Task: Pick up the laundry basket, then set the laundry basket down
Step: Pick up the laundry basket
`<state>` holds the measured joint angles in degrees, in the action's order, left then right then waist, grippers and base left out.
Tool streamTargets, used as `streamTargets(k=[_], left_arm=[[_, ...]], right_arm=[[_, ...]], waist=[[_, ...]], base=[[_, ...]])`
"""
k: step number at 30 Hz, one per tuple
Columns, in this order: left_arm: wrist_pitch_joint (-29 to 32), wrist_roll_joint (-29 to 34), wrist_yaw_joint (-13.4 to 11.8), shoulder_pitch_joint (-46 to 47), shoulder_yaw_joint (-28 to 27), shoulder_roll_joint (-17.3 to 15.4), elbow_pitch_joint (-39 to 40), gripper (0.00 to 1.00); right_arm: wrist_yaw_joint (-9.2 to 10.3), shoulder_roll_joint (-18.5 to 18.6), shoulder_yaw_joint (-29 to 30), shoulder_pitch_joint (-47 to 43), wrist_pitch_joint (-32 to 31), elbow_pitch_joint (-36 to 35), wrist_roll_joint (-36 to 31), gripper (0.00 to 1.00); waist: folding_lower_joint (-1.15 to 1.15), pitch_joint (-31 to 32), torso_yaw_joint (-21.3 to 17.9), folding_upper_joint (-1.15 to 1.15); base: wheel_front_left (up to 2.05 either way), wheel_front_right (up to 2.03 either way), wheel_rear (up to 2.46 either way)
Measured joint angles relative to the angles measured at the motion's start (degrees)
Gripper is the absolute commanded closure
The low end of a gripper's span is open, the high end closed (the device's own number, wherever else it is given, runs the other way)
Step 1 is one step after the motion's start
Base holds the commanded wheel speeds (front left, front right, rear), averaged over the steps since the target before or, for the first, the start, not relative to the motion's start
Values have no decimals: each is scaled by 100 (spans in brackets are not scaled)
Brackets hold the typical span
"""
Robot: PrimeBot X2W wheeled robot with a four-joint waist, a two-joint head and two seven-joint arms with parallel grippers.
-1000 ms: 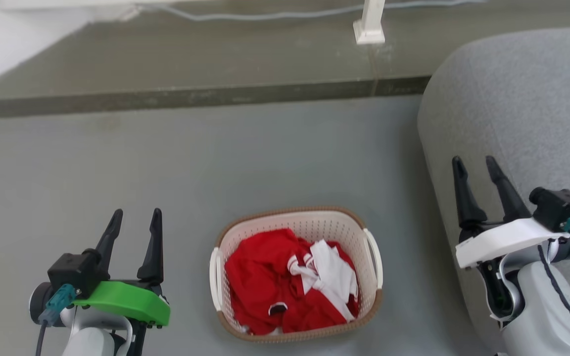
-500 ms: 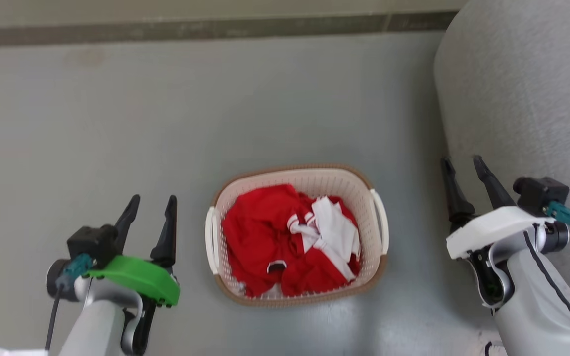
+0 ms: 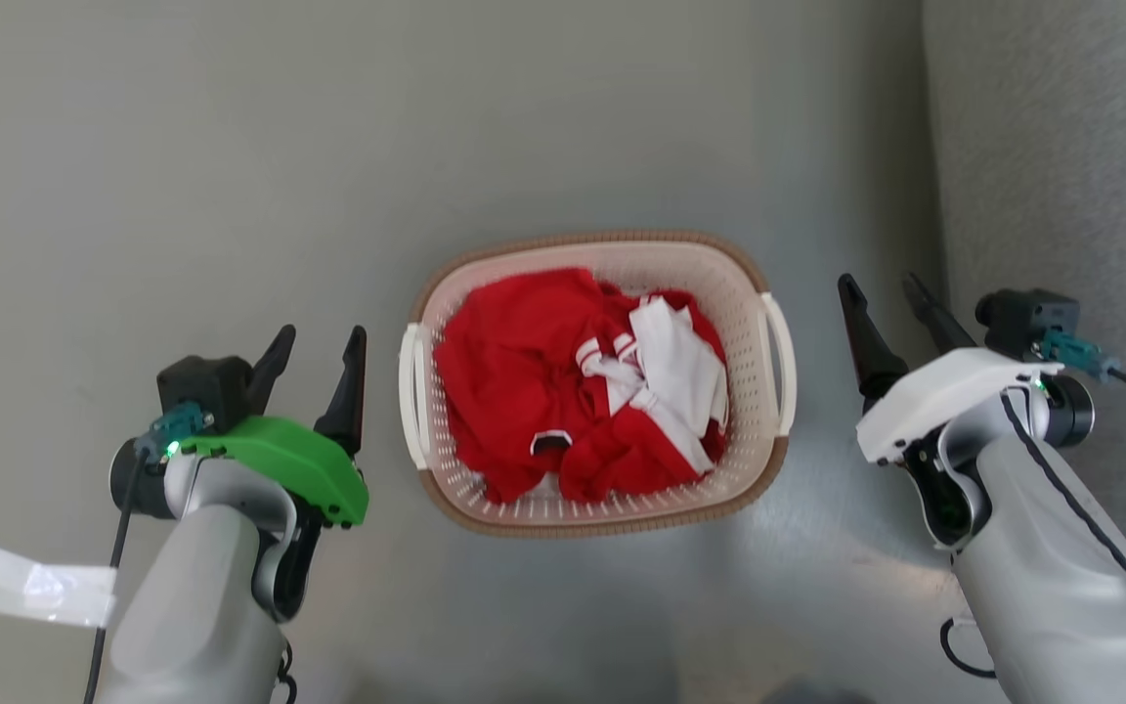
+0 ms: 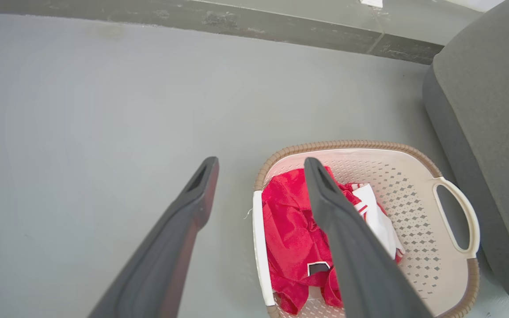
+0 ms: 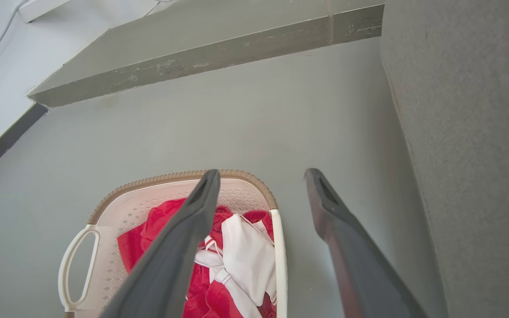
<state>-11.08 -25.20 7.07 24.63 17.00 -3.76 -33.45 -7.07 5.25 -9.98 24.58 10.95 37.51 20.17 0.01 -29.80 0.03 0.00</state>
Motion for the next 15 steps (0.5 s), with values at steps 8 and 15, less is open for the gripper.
streamTargets(k=[8,15], left_arm=[[238,-250,5,486,267,69,-606,0],[511,-537,5,907,530,83,-1058,0]], right_arm=[[0,-31,-187,415,-143,475,51,0],[0,-79,-381,776,-168,836,68,0]], waist=[[0,-543,10,0],[0,-1002,-28,0]], base=[[0,0,0],[0,0,0]])
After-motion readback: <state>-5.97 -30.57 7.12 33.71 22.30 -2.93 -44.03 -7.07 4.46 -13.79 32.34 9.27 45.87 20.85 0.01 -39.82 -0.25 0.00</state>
